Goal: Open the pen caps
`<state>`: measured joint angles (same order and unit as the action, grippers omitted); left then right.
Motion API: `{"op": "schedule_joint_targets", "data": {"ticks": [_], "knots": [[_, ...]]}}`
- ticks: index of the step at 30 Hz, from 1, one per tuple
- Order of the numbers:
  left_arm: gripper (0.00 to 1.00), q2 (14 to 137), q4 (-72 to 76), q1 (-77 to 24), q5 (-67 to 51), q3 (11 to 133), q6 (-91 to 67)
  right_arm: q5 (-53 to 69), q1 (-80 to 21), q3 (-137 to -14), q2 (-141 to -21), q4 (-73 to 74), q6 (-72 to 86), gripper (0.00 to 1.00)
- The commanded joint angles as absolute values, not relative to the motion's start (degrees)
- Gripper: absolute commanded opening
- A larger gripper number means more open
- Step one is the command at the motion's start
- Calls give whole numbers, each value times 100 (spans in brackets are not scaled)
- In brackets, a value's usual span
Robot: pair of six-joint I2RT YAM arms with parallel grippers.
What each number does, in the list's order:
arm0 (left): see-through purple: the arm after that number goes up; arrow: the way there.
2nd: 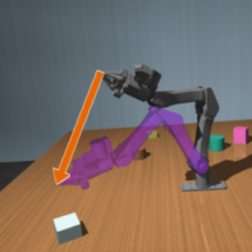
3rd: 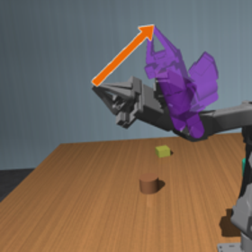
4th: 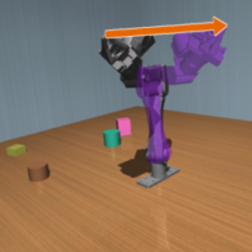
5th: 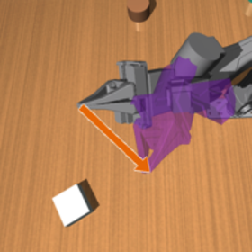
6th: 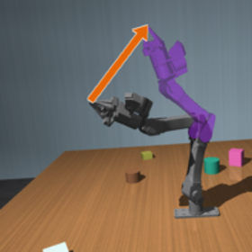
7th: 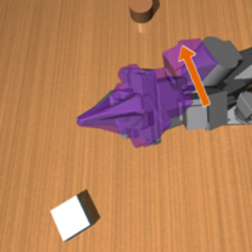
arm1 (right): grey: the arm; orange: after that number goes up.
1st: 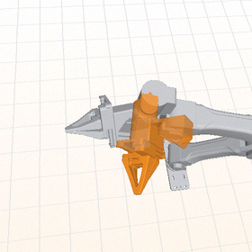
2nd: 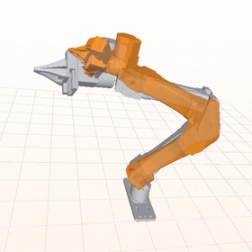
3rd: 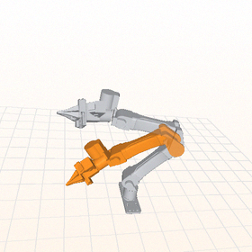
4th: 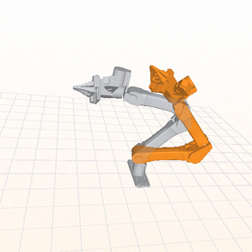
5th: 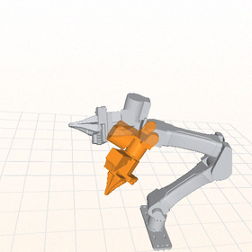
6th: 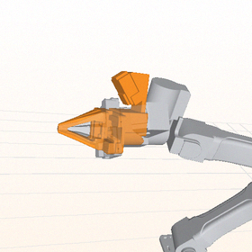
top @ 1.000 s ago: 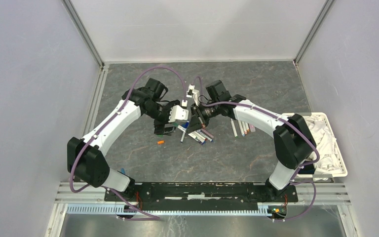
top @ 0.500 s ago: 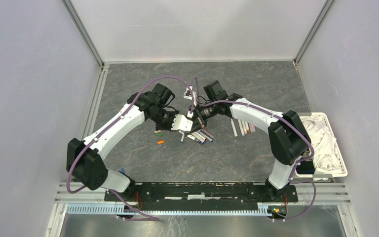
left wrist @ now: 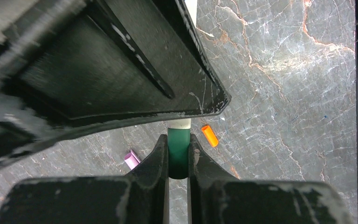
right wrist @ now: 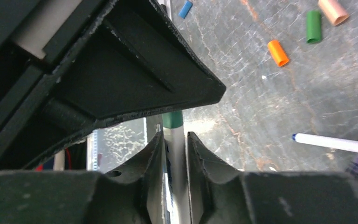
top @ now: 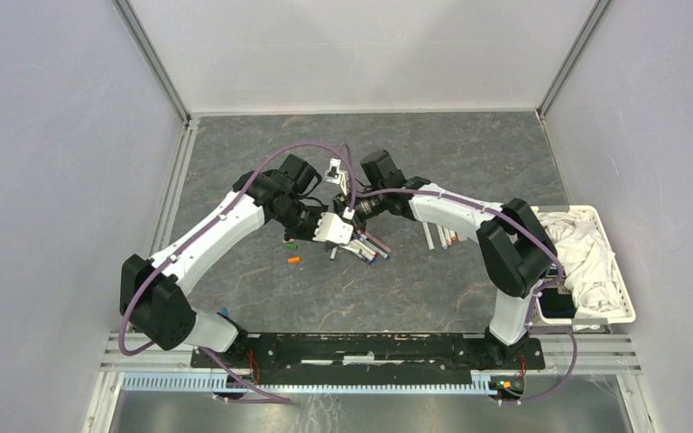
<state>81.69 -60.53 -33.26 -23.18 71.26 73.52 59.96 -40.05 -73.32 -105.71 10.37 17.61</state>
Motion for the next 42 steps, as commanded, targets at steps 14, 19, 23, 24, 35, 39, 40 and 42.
{"op": "schedule_joint_targets", "data": {"ticks": [14, 19, 23, 24, 35, 39, 40, 42], "knots": [[2, 8249, -6147, -2010, -1956, 7477, 8219, 5906, -3785, -6038, -9716, 953, 1365, 0], [2, 8264, -5794, -1883, -1874, 7345, 8145, 5694, -3708, -5977, -9544, 1396, 1018, 0], [2, 8285, -5240, -1892, -2072, 6927, 7519, 4517, -3217, -6066, -9290, 1777, 1040, 0], [2, 8307, -5087, -1898, -2090, 6808, 7311, 3966, -3065, -6100, -9218, 1910, 1079, 0], [8, 8874, -3706, -1933, -1675, 5935, 6147, 61, -2295, -5826, -8596, 2147, 1318, 0], [8, 9243, -3386, -1934, -1230, 5901, 5929, -321, -2142, -5580, -8685, 1916, 1400, 0], [9, 9334, -3362, -1930, -1135, 5920, 5880, -392, -2129, -5524, -8720, 1829, 1415, 0], [14, 9468, -3357, -1930, -1004, 5948, 5818, -534, -2118, -5434, -8773, 1675, 1411, 0]]}}
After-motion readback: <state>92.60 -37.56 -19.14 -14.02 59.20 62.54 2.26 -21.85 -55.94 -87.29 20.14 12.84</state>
